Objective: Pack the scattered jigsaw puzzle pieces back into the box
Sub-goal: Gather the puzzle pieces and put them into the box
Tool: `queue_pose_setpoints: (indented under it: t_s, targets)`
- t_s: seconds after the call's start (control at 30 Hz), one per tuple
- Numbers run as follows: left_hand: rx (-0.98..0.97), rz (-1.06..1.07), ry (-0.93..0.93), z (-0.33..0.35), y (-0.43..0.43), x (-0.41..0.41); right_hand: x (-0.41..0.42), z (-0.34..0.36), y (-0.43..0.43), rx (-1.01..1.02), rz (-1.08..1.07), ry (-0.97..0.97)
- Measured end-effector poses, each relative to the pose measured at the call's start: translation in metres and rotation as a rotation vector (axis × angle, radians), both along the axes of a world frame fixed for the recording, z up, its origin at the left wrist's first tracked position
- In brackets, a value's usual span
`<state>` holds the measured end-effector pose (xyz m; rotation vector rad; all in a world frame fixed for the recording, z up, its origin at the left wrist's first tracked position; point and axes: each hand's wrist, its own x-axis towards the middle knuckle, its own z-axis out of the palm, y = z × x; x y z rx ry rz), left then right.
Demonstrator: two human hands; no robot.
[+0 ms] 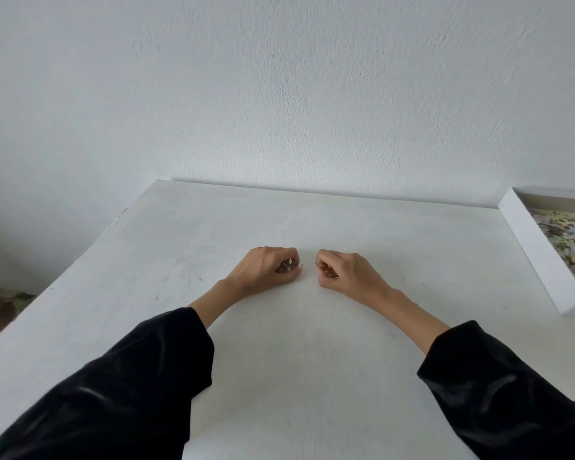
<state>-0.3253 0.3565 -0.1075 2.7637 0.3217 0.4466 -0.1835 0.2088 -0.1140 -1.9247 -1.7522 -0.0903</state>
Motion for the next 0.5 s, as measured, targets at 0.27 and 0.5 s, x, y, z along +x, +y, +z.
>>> queue_pose_setpoints:
  t_s: [0.27, 0.5]
  targets:
    - [-0.053, -0.071, -0.117, 0.001, -0.004, 0.001, 0.009, 0.005, -0.01, 0.08, -0.013, 0.126]
    - [-0.106, -0.098, -0.21, 0.026, -0.019, 0.021, 0.033, 0.029, -0.023, 0.148, -0.06, 0.112]
